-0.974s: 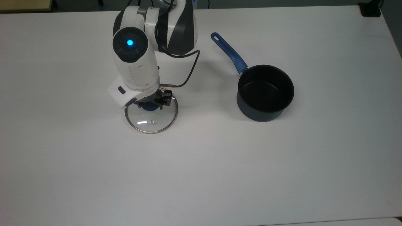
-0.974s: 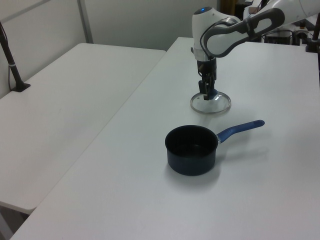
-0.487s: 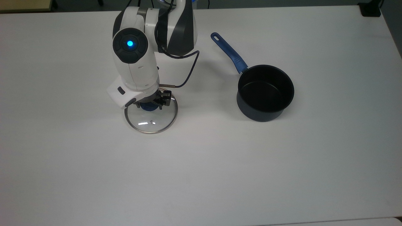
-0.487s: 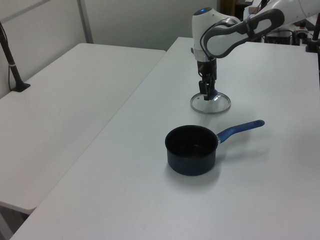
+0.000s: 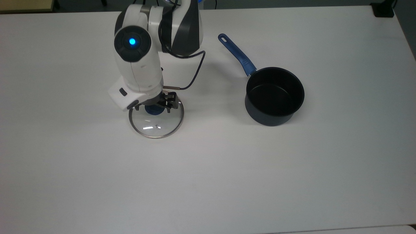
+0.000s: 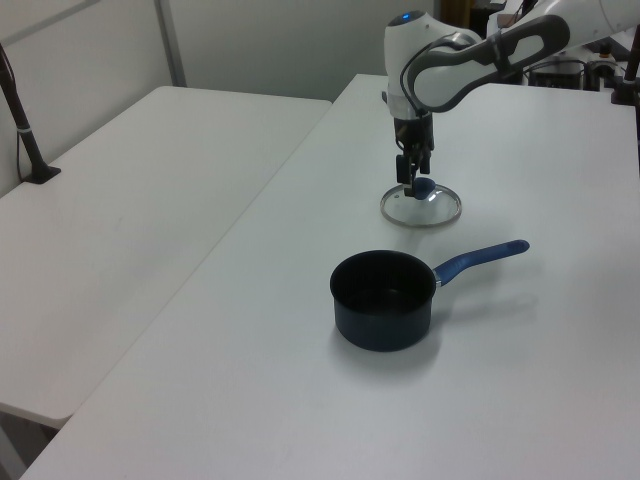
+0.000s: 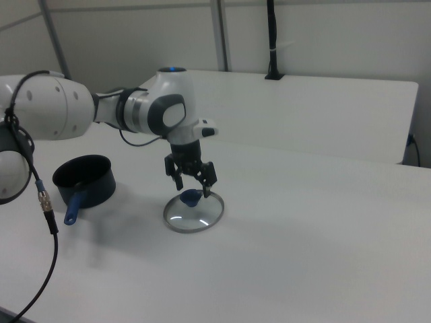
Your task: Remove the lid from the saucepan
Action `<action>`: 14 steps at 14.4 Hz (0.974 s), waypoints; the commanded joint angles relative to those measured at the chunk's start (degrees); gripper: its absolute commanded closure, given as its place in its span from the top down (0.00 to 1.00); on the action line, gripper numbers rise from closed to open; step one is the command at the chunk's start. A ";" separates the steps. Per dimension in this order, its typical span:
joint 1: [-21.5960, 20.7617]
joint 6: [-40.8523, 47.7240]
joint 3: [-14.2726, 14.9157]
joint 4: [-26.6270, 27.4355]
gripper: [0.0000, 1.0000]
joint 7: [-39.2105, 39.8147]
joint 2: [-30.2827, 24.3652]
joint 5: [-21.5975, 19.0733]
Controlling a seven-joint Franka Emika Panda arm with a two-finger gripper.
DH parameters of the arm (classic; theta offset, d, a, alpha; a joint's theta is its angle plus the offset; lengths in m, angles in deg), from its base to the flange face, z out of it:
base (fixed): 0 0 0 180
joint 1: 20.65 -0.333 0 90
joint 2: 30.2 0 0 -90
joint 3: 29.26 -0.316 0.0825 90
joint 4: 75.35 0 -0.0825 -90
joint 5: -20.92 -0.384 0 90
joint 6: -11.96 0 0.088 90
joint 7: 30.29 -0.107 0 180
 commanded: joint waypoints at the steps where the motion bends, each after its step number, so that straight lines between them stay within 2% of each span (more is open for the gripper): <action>1: 0.32 5.66 -0.41 1.19 1.00 -2.04 -8.62 0.60; 6: 3.04 14.64 -1.20 1.45 1.00 -2.48 -19.35 0.68; 8: 6.11 16.23 -3.82 1.63 1.00 -2.48 -23.05 0.86; 9: 7.86 17.46 -5.76 1.89 1.00 -2.40 -24.28 1.30; 14: 6.92 19.40 -5.16 1.98 1.00 -2.05 -24.64 1.13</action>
